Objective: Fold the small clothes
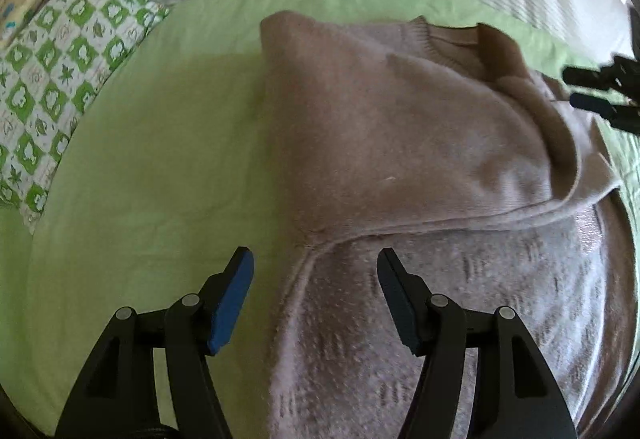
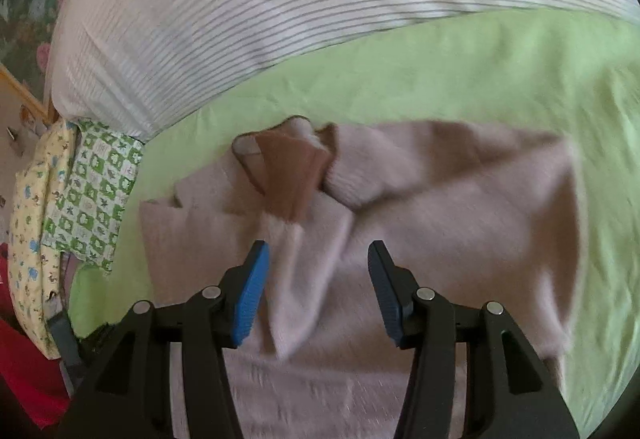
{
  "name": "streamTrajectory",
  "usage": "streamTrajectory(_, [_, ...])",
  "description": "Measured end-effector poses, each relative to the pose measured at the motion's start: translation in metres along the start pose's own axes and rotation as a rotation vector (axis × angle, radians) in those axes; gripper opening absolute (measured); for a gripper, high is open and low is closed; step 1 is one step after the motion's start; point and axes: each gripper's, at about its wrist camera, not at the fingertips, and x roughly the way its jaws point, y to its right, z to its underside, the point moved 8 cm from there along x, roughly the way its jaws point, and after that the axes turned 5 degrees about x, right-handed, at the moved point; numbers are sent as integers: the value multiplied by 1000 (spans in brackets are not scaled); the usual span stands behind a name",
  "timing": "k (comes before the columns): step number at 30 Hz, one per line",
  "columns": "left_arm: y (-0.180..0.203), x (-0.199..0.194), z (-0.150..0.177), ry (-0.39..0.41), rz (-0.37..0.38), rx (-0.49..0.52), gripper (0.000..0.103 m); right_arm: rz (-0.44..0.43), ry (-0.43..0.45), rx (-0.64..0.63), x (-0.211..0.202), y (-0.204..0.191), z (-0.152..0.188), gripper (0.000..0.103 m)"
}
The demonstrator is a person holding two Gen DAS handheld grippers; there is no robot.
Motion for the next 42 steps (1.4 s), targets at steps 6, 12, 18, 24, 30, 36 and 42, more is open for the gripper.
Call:
streamTrajectory(6, [-3,26,-9,-25,-41,-36,65,25,-43,9,45,-8,-17,53])
streamTrajectory(12, [-22,42,-25,-26,-82,-216,60,-46,16,-21,32,-29,-24,11])
streamTrajectory(18, [-33,44,-18,-26,-61,-286,59,-168,271,80,-70,-2,-31,11])
streamTrajectory(24, [-36,50,-12,-29,-44,-297,59,-57,236,307,-69,115,22,10])
streamTrajectory(30, [-40,53,-13,-37,-32,-310,59,-35,224,321,-59,132,43,10])
streamTrajectory(36, [-27,45,-17,-40,-17,-290,59,-45,337,215,-94,105,13,9])
streamTrajectory(42, [-28,51,-15,-45,-7,-311,59,62,229,206,-67,130,34,9])
